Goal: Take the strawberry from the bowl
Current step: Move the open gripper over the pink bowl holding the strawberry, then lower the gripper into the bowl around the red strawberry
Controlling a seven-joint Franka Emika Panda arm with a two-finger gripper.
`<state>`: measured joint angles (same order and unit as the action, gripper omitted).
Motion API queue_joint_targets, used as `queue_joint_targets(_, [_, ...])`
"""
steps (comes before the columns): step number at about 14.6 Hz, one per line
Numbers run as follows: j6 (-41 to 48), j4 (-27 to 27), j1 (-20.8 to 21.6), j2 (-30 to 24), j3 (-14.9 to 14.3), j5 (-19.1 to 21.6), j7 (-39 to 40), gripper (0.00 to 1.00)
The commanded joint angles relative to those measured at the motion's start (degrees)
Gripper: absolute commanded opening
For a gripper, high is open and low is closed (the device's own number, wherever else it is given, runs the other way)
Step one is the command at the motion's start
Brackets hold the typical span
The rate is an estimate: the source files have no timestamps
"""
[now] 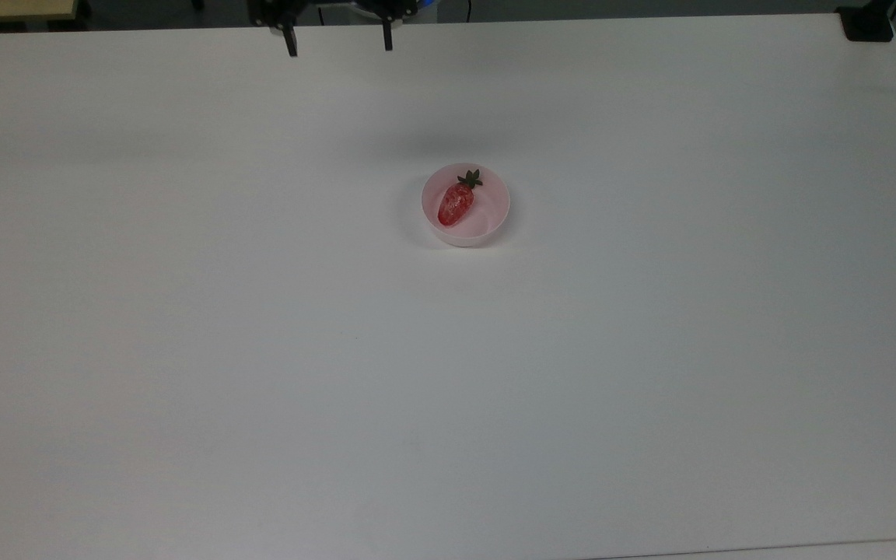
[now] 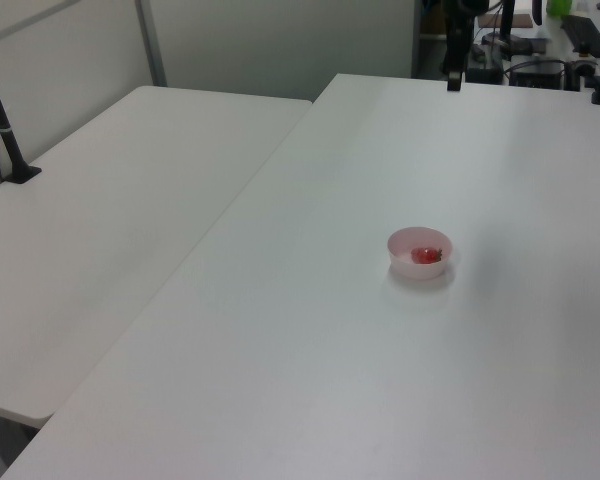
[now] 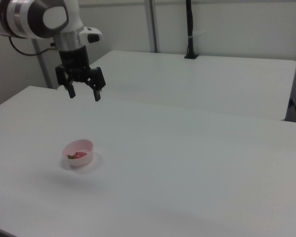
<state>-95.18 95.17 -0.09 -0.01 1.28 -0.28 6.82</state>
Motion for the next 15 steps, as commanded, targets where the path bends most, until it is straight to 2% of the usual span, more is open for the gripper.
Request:
queue_joint_targets(1, [-2.54, 2.12, 4.04, 2.64, 1.26, -0.25, -3.53, 1.00])
queue_joint_targets(4, [-11.57, 7.47, 4.92, 5.09, 5.73, -1.30, -16.19, 1.00])
queue_joint_targets(6, [-13.88, 7.84, 6.06, 8.52, 6.10, -2.54, -19.47, 1.00])
queue_joint_targets(9, [-16.60, 7.84, 6.94, 11.87, 6.10, -2.62, -21.14, 0.91])
queue_joint_targets(11, [-18.10, 7.84, 6.86, 13.54, 6.10, -1.93, -24.12, 0.70])
queue_joint_targets(15, [-19.34, 7.93, 7.03, 16.00, 6.10, -1.92, -27.56, 0.68])
